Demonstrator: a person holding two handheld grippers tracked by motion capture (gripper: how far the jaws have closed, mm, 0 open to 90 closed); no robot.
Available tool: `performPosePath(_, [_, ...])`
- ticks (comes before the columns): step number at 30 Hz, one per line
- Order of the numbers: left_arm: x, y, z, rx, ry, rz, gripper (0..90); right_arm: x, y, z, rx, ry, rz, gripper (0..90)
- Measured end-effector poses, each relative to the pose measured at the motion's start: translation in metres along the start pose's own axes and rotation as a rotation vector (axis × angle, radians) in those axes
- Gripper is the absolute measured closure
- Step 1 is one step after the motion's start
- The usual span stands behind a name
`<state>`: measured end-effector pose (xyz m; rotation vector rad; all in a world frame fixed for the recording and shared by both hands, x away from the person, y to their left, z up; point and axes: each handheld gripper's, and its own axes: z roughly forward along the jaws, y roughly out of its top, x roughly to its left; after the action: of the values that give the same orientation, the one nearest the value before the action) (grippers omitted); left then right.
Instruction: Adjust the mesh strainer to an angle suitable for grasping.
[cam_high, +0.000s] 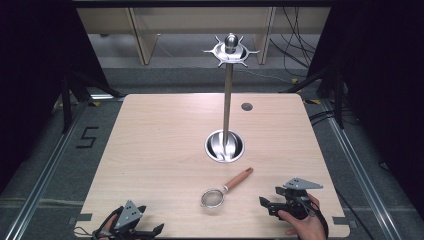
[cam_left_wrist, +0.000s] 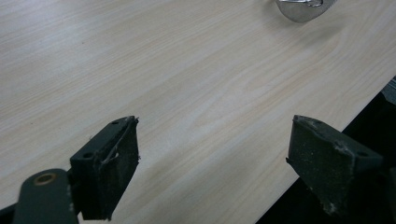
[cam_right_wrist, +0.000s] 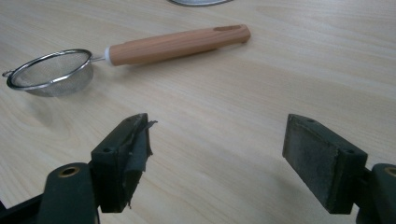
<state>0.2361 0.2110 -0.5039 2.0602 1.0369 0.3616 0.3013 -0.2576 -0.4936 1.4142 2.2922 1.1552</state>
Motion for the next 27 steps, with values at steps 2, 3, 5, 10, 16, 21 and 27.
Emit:
performPosePath(2, [0.0, 0.0, 0.0, -0.001, -0.001, -0.001, 15.8, 0.0, 0.0, 0.0, -0.007, 0.009, 0.008, 24.0])
performPosePath(3, [0.0, 0.001, 0.0, 0.001, -0.005, -0.001, 15.9, 0.005, 0.001, 0.002, 0.012, 0.003, 0.055, 24.4])
performPosePath(5, [0.0, 0.001, 0.0, 0.003, -0.007, 0.003, 15.9, 0.004, 0.002, 0.001, 0.004, 0.002, 0.018, 24.5])
performPosePath(10, [0.0, 0.001, 0.0, 0.001, -0.007, 0.003, 15.9, 0.007, 0.005, 0.004, 0.0, 0.021, 0.041, 24.5])
performPosePath(16, [0.001, 0.001, -0.001, 0.009, -0.005, 0.014, 15.9, 0.011, 0.014, 0.013, 0.016, 0.025, 0.082, 21.2])
performPosePath(21, [0.001, 0.0, -0.001, 0.006, 0.005, 0.014, 15.9, 0.011, 0.02, 0.021, 0.03, 0.042, 0.035, 21.2])
performPosePath(27, [0.001, 0.001, -0.001, -0.004, 0.007, 0.04, 16.0, 0.016, 0.028, 0.031, 0.067, 0.032, 0.03, 24.5])
